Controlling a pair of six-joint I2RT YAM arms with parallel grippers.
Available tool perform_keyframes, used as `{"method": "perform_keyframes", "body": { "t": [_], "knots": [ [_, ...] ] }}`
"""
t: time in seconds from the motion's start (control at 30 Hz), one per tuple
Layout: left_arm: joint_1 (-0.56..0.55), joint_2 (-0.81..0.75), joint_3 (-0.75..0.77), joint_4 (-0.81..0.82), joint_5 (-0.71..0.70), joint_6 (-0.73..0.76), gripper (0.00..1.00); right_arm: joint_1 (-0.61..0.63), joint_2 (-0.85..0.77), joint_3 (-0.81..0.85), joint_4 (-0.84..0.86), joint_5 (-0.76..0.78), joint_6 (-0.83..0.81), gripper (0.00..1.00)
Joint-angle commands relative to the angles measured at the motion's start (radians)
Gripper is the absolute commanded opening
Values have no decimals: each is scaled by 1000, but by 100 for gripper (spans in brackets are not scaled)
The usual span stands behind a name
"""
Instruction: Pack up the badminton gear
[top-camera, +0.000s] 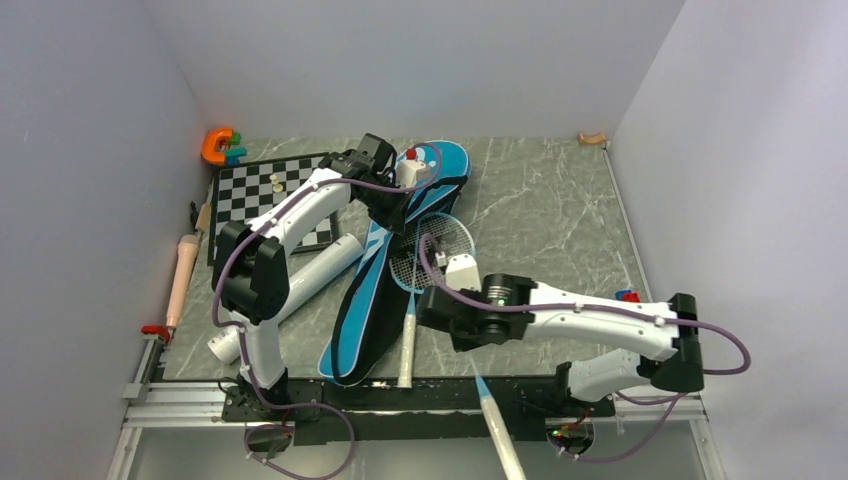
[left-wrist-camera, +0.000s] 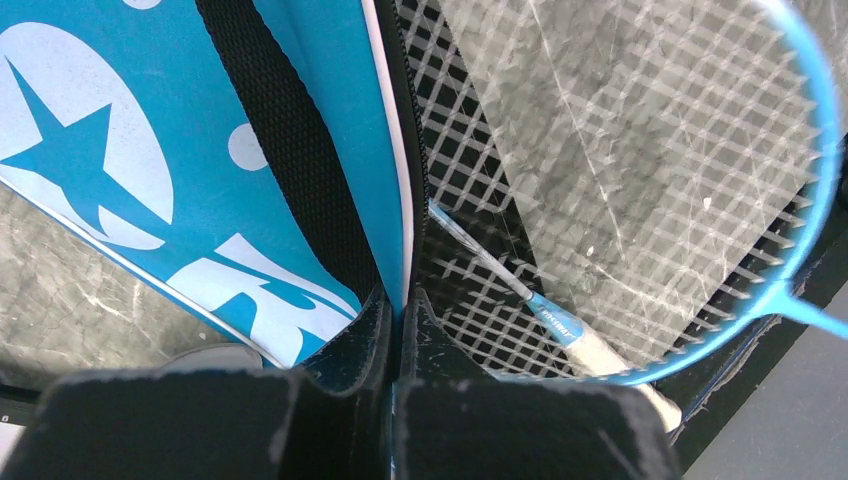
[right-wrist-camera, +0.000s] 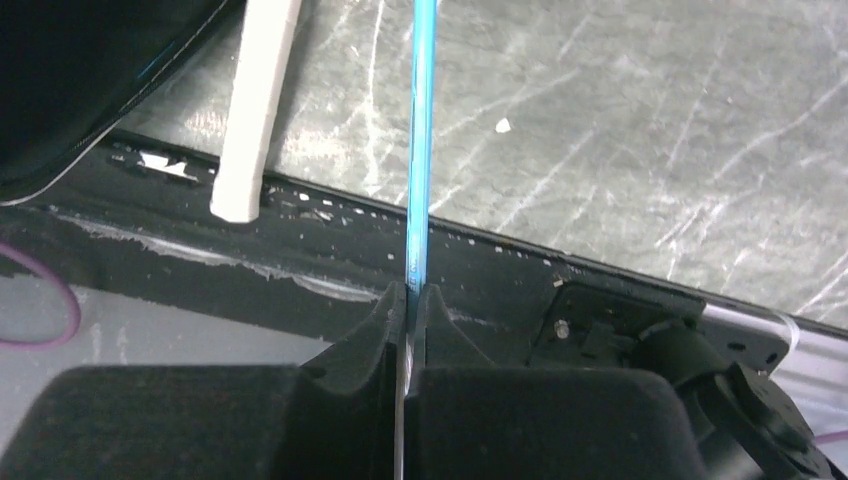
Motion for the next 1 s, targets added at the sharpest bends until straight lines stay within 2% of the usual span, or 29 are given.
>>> {"method": "perform_keyframes", "body": {
  "t": [0.0, 0.27, 0.63, 0.8, 0.97],
  "knots": [
    [5, -27, 43, 3, 42, -3, 0, -16, 82, 1, 167, 72, -95, 0],
    [5, -42, 40, 4, 73, -4, 0, -176, 178, -21, 413, 94, -191, 0],
    [-1, -43, 42, -9, 133, 4, 0, -257, 336, -24, 738, 133, -252, 0],
    [-5, -40, 52, -16, 151, 8, 0, -300, 332, -87, 889, 171, -256, 0],
    [-10, -43, 43, -18, 157, 10, 0, -352, 318, -162, 1055, 134, -272, 0]
  ]
}}
